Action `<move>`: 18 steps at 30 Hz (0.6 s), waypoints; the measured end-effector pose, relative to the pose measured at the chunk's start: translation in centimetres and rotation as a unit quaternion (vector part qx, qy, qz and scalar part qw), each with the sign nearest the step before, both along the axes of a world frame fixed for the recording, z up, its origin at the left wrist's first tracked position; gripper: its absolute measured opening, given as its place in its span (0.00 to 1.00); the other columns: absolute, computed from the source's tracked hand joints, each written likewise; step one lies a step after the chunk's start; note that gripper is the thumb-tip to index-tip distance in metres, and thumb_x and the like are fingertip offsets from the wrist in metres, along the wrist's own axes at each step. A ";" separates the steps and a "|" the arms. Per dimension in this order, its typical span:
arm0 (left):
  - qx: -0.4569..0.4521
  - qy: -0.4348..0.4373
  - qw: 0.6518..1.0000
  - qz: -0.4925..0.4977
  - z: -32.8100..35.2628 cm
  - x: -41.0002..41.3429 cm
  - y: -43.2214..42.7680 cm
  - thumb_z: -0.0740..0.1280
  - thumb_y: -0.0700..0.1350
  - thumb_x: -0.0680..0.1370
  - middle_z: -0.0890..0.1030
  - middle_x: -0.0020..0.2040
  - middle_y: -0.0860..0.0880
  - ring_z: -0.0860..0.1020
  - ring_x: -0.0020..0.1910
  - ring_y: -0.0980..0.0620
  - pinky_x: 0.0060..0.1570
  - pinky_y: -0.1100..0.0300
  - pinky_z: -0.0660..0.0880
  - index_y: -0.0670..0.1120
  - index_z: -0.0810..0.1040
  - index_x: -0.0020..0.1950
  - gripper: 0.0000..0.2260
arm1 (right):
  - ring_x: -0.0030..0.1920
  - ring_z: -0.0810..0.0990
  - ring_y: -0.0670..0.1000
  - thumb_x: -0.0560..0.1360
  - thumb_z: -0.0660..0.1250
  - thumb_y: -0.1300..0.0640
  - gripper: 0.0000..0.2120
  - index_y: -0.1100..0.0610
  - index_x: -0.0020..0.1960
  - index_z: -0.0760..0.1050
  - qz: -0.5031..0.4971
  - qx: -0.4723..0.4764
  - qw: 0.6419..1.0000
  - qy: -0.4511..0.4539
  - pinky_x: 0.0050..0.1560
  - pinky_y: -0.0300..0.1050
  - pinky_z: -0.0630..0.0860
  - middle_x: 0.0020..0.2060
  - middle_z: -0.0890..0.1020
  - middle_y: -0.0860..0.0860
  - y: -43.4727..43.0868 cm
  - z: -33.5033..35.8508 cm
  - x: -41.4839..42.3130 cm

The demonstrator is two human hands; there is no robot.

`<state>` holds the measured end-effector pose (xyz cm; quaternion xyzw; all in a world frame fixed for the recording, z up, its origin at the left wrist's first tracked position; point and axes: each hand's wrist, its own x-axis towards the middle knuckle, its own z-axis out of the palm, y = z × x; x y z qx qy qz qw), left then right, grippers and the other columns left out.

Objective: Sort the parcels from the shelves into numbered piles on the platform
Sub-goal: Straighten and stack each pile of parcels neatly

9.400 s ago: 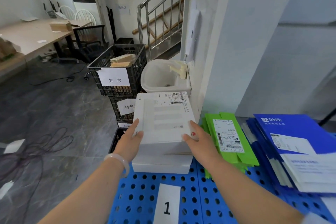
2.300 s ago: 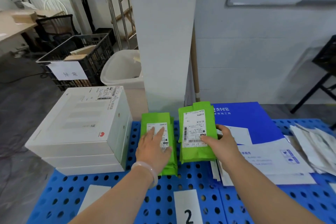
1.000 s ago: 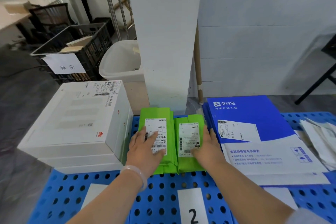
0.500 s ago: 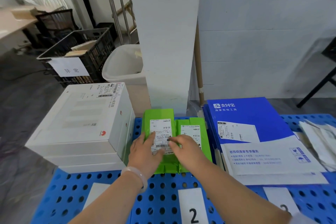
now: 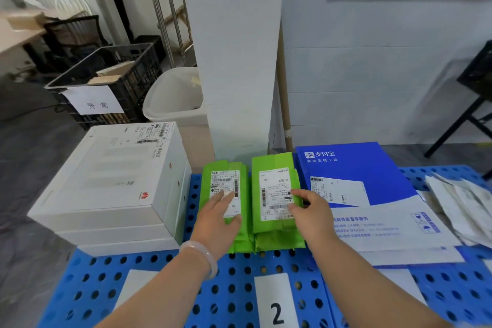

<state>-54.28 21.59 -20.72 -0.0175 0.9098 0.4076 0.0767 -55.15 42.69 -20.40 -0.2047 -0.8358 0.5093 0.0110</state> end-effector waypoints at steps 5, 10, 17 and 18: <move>-0.092 -0.027 0.995 0.032 -0.8 0.0 -1.1 0.63 0.53 0.78 0.53 0.78 0.53 0.50 0.77 0.50 0.75 0.54 0.50 0.56 0.58 0.77 0.28 | 0.35 0.77 0.45 0.76 0.66 0.63 0.19 0.50 0.65 0.75 0.026 0.062 0.997 -0.033 0.29 0.33 0.71 0.60 0.76 0.53 0.4 -1.7 0.5; -0.129 -0.056 0.989 0.035 -1.2 0.1 -1.7 0.63 0.55 0.78 0.48 0.79 0.52 0.49 0.77 0.46 0.75 0.51 0.51 0.57 0.55 0.77 0.30 | 0.57 0.76 0.51 0.76 0.65 0.62 0.22 0.52 0.69 0.71 0.107 0.132 0.984 -0.044 0.60 0.44 0.75 0.65 0.72 0.52 -0.5 -2.0 0.6; -0.127 -0.081 0.987 0.049 -1.3 -0.4 -1.9 0.65 0.55 0.77 0.48 0.79 0.50 0.50 0.77 0.44 0.74 0.50 0.54 0.58 0.56 0.77 0.31 | 0.76 0.54 0.50 0.78 0.62 0.56 0.25 0.50 0.74 0.65 0.191 0.220 0.956 -0.019 0.75 0.45 0.54 0.75 0.60 0.48 -2.7 -1.1 0.6; -0.129 -0.082 0.987 0.049 -1.3 -0.4 -1.9 0.65 0.55 0.77 0.49 0.79 0.50 0.50 0.77 0.44 0.74 0.51 0.54 0.58 0.56 0.77 0.31 | 0.76 0.54 0.49 0.79 0.61 0.57 0.25 0.50 0.75 0.63 0.225 0.201 0.953 -0.017 0.75 0.45 0.53 0.75 0.60 0.48 -3.2 -1.0 0.5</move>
